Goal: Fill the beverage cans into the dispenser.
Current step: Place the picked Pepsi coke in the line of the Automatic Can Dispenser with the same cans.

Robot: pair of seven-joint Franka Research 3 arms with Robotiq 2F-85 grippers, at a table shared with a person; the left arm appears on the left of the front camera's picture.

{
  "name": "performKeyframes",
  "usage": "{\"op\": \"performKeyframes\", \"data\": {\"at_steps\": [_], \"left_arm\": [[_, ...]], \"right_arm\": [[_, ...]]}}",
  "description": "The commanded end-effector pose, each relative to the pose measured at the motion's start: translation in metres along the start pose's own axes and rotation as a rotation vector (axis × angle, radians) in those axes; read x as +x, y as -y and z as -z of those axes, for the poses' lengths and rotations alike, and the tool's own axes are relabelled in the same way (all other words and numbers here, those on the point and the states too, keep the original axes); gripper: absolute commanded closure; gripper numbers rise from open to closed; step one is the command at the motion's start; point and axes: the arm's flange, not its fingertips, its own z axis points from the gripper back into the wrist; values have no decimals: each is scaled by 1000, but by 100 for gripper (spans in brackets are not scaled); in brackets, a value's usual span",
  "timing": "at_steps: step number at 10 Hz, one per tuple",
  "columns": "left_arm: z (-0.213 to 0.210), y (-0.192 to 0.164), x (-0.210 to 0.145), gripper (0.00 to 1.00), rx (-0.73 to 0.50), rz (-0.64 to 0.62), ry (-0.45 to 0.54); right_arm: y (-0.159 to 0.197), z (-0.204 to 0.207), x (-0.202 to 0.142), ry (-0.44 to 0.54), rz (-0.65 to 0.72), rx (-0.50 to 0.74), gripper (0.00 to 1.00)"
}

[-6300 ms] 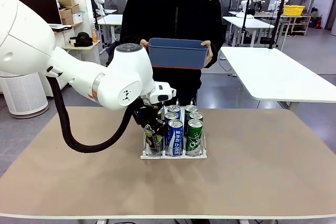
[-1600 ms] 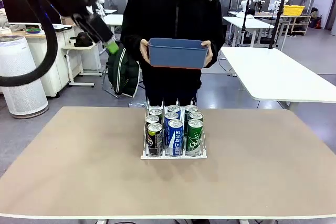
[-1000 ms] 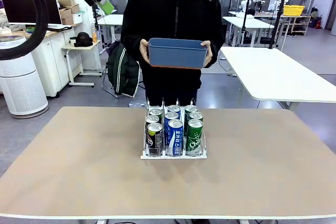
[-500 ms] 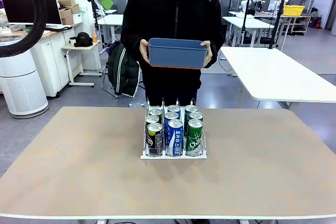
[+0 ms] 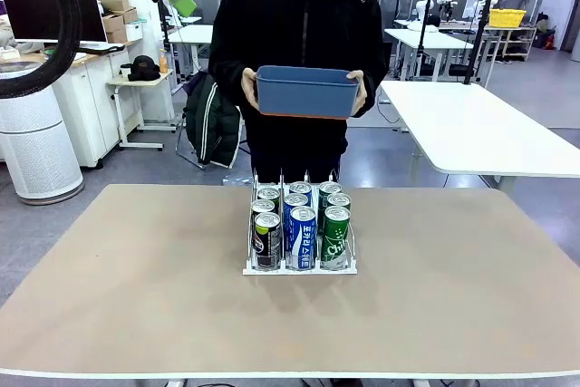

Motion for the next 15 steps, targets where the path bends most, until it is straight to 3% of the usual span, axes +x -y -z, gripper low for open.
{"op": "performKeyframes", "data": {"at_steps": [1, 15], "left_arm": [[-8, 2, 8, 0, 25, 7, 27], [-20, 3, 13, 0, 20, 15, 42]], "right_arm": [[-1, 1, -2, -2, 0, 1, 0], [-1, 1, -2, -2, 0, 1, 0]]}}
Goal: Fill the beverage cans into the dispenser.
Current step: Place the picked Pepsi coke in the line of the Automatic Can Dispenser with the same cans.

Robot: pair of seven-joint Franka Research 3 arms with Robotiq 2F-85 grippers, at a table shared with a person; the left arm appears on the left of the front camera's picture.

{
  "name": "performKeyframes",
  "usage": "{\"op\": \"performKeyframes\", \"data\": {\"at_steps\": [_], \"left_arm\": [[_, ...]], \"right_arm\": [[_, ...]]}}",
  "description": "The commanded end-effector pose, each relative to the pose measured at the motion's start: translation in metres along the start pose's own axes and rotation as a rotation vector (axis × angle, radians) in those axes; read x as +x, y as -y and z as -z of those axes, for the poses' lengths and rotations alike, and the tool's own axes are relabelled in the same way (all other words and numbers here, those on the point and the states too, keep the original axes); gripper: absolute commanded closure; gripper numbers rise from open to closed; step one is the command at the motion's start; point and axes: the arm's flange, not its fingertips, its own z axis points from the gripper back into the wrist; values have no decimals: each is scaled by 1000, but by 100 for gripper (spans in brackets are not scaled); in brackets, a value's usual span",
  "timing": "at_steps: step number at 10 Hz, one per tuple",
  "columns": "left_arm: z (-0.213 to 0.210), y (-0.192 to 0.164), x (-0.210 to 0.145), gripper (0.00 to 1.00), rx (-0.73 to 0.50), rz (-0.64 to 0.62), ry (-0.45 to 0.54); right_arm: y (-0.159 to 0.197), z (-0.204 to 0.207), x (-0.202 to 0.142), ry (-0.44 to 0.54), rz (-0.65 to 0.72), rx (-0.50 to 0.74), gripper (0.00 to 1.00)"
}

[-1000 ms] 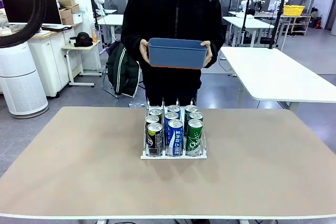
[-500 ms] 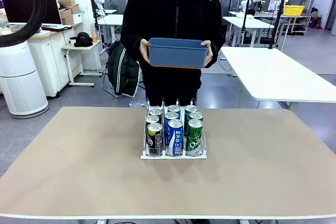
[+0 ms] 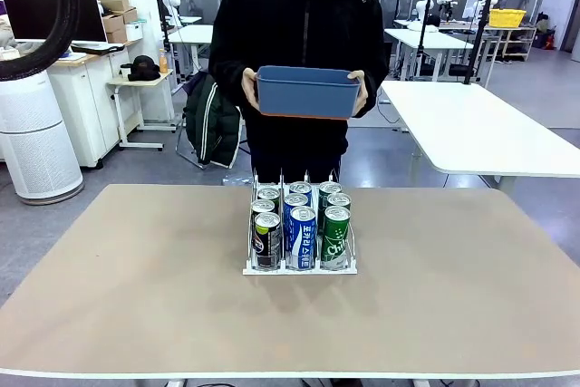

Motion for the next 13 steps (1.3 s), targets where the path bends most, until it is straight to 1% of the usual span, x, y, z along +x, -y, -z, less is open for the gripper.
{"op": "performKeyframes", "data": {"at_steps": [1, 13], "left_arm": [[0, 0, -1, 0, 1, 0, 0], [0, 0, -1, 0, 1, 0, 0]], "right_arm": [[-1, 1, -2, -2, 0, 1, 0], [-1, 1, -2, -2, 0, 1, 0]]}}
